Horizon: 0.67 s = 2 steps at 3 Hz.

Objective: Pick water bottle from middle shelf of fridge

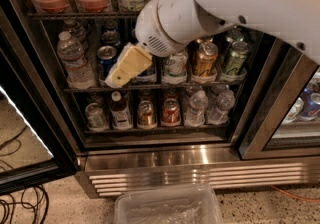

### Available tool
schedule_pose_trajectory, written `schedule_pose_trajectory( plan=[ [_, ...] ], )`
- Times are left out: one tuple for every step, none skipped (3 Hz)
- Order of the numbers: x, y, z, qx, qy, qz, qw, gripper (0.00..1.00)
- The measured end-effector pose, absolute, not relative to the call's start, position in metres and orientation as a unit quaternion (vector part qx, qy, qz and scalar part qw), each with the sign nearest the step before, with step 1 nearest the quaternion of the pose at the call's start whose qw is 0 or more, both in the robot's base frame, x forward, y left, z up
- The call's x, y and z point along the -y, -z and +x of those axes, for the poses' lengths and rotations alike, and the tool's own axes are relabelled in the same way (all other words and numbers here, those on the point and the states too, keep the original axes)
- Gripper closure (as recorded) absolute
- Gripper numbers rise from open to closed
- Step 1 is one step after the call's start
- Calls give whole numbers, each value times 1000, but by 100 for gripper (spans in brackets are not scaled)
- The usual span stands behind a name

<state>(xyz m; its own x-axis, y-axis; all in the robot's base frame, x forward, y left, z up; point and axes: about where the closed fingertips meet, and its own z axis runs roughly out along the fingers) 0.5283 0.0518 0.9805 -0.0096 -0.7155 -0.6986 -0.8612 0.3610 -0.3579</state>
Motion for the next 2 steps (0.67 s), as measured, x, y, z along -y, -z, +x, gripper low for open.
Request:
schedule_pose_trajectory(
  plan=[
    [-87, -1001, 509, -673, -102, -586, 441, 0],
    [-88, -1003, 507, -668, -100, -590, 442, 0]
  ],
)
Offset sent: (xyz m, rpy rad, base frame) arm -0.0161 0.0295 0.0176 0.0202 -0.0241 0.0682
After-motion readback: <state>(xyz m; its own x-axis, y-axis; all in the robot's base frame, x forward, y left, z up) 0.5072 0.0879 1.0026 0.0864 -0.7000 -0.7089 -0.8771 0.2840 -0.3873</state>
